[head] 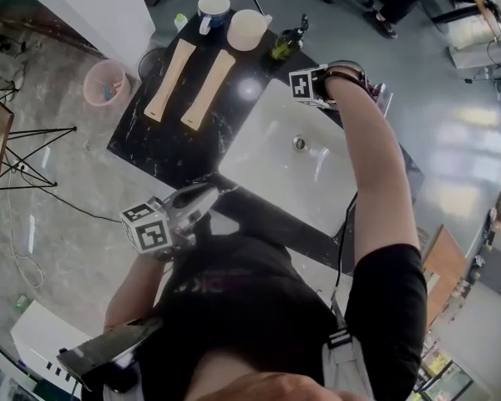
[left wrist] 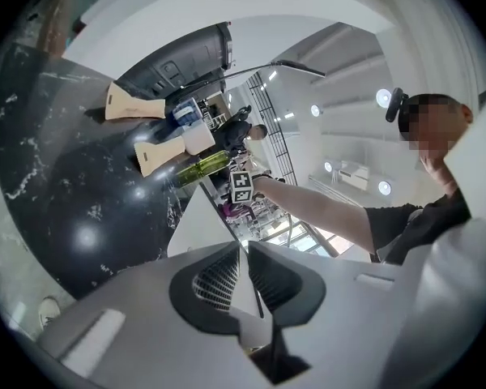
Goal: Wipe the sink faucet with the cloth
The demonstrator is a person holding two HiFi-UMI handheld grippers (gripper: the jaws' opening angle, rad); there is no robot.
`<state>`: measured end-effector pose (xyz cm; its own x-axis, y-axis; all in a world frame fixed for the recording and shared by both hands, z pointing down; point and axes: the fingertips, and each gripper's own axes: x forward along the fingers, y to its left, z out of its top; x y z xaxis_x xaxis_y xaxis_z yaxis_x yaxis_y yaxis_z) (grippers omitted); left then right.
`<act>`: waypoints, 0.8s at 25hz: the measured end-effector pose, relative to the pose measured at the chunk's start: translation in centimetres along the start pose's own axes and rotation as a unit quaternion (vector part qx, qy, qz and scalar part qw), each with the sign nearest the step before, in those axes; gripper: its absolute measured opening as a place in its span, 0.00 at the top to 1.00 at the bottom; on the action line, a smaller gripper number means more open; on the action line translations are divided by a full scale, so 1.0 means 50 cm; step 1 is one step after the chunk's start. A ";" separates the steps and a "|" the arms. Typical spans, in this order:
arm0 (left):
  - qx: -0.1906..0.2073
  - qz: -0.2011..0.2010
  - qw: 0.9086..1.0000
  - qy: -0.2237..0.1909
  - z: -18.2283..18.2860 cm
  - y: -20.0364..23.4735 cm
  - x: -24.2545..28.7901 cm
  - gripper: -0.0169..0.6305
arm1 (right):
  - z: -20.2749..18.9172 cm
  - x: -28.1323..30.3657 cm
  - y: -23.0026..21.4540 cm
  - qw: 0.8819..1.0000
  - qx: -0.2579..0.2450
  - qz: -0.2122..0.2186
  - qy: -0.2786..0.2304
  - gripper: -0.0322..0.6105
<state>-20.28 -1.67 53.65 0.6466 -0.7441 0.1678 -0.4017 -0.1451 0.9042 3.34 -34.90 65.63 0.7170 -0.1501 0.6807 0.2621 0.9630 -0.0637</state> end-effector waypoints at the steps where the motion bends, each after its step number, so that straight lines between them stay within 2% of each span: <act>1: -0.001 0.000 1.000 0.000 -0.001 0.000 0.001 0.93 | -0.002 -0.004 -0.001 1.000 0.004 0.003 -0.007 0.82; 3: 0.001 -0.002 1.000 0.006 -0.001 -0.004 0.005 0.93 | -0.012 -0.029 -0.012 0.999 0.021 0.000 -0.048 0.83; 5: 0.008 -0.006 1.000 0.014 -0.001 -0.013 0.016 0.93 | -0.046 -0.093 -0.040 0.989 0.061 -0.012 -0.131 0.83; 6: 0.012 -0.011 1.000 0.016 -0.002 -0.019 0.023 0.93 | -0.077 -0.140 -0.056 0.978 0.092 -0.018 -0.185 0.83; 7: 0.015 -0.015 1.000 0.018 -0.005 -0.025 0.030 0.93 | -0.116 -0.188 -0.072 0.960 0.127 -0.019 -0.248 0.83; 8: 0.016 -0.018 1.000 0.021 -0.007 -0.031 0.038 0.93 | -0.156 -0.226 -0.087 0.933 0.168 -0.011 -0.319 0.83; 9: 0.017 -0.019 0.999 0.023 -0.009 -0.036 0.045 0.93 | -0.196 -0.251 -0.103 0.893 0.212 0.008 -0.398 0.82; 10: 0.018 -0.019 0.999 0.026 -0.011 -0.039 0.053 0.93 | -0.239 -0.269 -0.116 0.838 0.261 0.036 -0.478 0.82; 11: 0.019 -0.018 0.999 0.030 -0.012 -0.040 0.060 0.93 | -0.282 -0.285 -0.126 0.770 0.310 0.067 -0.554 0.82; 13: 0.019 -0.012 0.999 0.037 -0.017 -0.041 0.075 0.93 | -0.350 -0.300 -0.139 0.611 0.380 0.133 -0.682 0.82; 14: 0.018 -0.007 0.999 0.040 -0.022 -0.041 0.082 0.93 | -0.365 -0.293 -0.140 0.537 0.391 0.166 -0.729 0.82; 15: 0.017 -0.002 0.999 0.044 -0.027 -0.041 0.088 0.93 | -0.368 -0.277 -0.139 0.480 0.389 0.191 -0.762 0.82; 16: 0.017 0.004 0.999 0.048 -0.032 -0.042 0.094 0.93 | -0.362 -0.252 -0.138 0.446 0.385 0.208 -0.781 0.82; 17: 0.018 0.010 0.998 0.052 -0.036 -0.041 0.101 0.93 | -0.352 -0.222 -0.139 0.427 0.383 0.222 -0.788 0.82; 18: 0.019 0.016 0.998 0.054 -0.041 -0.042 0.110 0.93 | -0.338 -0.192 -0.139 0.418 0.381 0.239 -0.789 0.82; 20: 0.019 0.028 0.998 0.053 -0.049 -0.045 0.128 0.93 | -0.304 -0.148 -0.137 0.413 0.368 0.275 -0.786 0.82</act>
<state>-13.64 -4.53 53.66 0.6873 -0.6785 0.2594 -0.4611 -0.1316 0.8775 6.06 -43.80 49.96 -0.9207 -0.0888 0.3799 -0.3430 0.6482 -0.6798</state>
